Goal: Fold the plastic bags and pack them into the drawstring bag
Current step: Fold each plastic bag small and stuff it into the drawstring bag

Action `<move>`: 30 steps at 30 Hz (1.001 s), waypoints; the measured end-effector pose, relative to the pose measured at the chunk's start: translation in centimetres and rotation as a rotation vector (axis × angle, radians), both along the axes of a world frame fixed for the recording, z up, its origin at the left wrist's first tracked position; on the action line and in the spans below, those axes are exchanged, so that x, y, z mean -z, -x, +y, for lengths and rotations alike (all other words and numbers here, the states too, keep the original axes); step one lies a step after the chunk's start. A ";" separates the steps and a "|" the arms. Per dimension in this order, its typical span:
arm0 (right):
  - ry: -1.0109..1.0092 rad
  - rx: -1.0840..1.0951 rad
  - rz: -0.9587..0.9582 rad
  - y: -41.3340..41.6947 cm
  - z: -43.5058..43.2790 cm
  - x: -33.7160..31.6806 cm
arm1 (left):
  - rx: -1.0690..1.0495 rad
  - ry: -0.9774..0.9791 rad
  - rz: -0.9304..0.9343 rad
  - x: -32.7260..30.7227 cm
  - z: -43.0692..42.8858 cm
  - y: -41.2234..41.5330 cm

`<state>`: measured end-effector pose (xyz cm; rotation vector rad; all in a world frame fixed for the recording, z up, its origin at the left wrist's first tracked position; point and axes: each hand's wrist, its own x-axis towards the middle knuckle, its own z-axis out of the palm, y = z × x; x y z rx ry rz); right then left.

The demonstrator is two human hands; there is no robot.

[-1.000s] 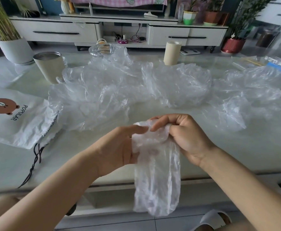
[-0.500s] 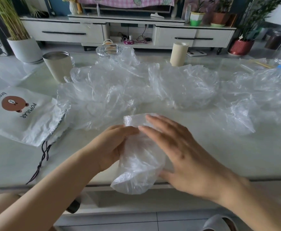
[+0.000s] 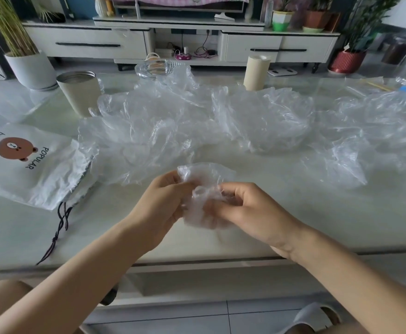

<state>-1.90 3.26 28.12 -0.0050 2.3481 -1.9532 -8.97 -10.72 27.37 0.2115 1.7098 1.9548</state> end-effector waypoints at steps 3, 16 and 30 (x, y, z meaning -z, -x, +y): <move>-0.089 0.042 -0.065 0.3 0.0 0.4 | 0.165 -0.057 -0.032 -0.2 -0.1 0.1; -0.099 0.116 -0.061 0.7 -0.4 0.4 | -0.271 0.103 0.248 1.3 0.5 -0.8; 0.272 0.170 -0.204 0.8 0.1 -0.1 | -0.137 0.106 0.316 -0.2 0.0 -0.9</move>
